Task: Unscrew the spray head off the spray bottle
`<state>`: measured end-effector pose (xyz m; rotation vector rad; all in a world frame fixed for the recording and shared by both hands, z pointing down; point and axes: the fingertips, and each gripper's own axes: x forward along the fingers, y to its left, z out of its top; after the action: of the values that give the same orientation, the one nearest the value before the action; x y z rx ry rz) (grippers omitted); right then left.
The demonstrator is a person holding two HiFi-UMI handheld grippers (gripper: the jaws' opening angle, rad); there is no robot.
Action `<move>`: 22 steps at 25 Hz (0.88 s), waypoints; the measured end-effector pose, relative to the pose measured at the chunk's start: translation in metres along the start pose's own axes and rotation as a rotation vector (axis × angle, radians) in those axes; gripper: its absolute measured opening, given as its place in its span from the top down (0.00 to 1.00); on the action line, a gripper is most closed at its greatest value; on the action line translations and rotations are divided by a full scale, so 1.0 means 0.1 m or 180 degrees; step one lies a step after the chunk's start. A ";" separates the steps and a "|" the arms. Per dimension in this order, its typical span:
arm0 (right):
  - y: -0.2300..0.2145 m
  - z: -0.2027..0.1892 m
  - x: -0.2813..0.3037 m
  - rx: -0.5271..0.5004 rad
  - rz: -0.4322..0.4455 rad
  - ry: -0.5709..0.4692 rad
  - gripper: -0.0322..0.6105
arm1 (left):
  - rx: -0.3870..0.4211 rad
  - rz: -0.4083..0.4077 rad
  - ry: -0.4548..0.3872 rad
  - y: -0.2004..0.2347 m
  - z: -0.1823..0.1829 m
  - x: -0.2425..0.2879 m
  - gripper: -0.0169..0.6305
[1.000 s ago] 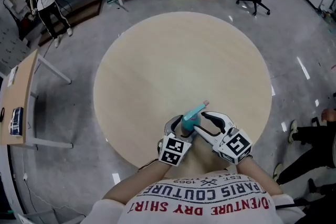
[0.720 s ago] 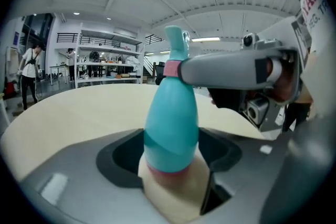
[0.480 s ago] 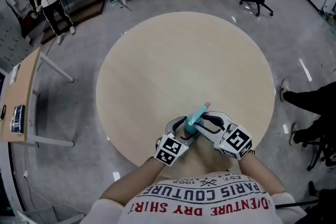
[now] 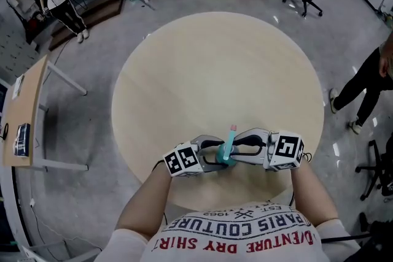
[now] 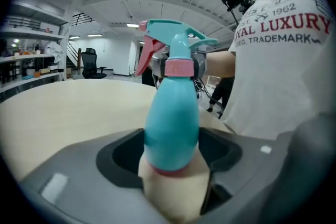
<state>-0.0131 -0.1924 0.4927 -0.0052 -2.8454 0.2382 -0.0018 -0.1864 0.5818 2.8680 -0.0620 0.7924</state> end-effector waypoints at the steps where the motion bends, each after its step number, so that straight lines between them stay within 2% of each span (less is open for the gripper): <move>1: -0.01 0.01 -0.01 0.0026 -0.0079 -0.0039 0.75 | -0.0039 0.0075 -0.0039 0.01 0.01 0.00 0.48; 3: -0.03 0.04 -0.04 0.0149 -0.0271 -0.0173 0.73 | -0.0142 0.0311 -0.0096 0.04 0.01 -0.01 0.48; 6: -0.05 0.05 -0.12 0.0339 -0.0637 -0.0382 0.71 | -0.0318 0.0830 -0.0108 0.09 0.04 0.02 0.48; 10: -0.10 -0.03 -0.14 0.0327 -0.1325 -0.0360 0.70 | -0.0822 0.1692 -0.0121 0.22 0.03 0.02 0.48; 13: -0.16 -0.02 -0.11 0.0357 -0.1697 -0.0368 0.68 | -0.1098 0.2124 -0.0163 0.26 0.05 0.03 0.48; 16: -0.23 -0.02 -0.12 0.0322 -0.2043 -0.0297 0.69 | -0.1185 0.2314 -0.0178 0.26 0.07 0.04 0.48; 18: -0.23 -0.03 -0.12 0.0250 -0.2171 -0.0223 0.74 | -0.1193 0.2343 -0.0187 0.24 0.07 0.04 0.48; 22: -0.16 -0.04 -0.09 0.0189 -0.2022 -0.0193 0.74 | -0.1058 0.2206 -0.0172 0.19 0.03 0.02 0.48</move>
<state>-0.0032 -0.2081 0.4966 0.9083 -2.7242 0.1819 -0.0002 -0.2059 0.5831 2.5295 -1.1230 0.7074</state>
